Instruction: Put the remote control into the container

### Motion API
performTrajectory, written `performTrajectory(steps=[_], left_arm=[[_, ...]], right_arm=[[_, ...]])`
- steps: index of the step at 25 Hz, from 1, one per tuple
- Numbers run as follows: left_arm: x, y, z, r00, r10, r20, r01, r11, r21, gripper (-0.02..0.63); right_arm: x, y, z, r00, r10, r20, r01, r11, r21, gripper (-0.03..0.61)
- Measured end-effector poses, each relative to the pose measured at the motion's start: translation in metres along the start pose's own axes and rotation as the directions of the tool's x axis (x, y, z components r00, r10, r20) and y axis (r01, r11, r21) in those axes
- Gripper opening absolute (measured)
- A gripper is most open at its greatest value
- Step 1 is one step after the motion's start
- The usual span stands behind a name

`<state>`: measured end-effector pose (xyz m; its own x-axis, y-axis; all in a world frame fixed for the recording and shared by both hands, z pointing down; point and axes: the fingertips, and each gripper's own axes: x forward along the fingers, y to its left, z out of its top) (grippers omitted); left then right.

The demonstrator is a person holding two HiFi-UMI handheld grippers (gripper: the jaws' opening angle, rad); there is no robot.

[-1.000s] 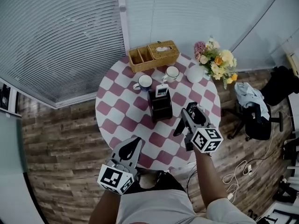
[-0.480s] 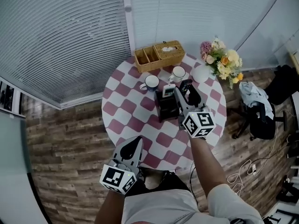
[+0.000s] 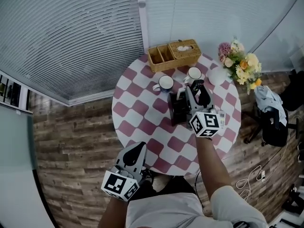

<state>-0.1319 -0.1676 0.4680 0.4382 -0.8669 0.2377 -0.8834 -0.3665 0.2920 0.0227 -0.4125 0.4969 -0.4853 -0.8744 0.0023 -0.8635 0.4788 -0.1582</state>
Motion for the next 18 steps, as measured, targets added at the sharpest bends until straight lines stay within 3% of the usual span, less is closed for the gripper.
performTrajectory(steps=[9,18], left_arm=[[0.009,0.002,-0.002,1.0,-0.012,-0.02,0.012,1.0,-0.007,0.009],[0.015,-0.01,-0.005,0.999,-0.036,-0.033,0.036,0.999,-0.008,0.009]], right_arm=[[-0.016,0.019,-0.033,0.998,0.009,-0.063,-0.013,0.998,-0.067,0.252],[-0.031,0.032,-0.066,0.979,0.023,-0.203,-0.054,0.988,-0.146,0.242]])
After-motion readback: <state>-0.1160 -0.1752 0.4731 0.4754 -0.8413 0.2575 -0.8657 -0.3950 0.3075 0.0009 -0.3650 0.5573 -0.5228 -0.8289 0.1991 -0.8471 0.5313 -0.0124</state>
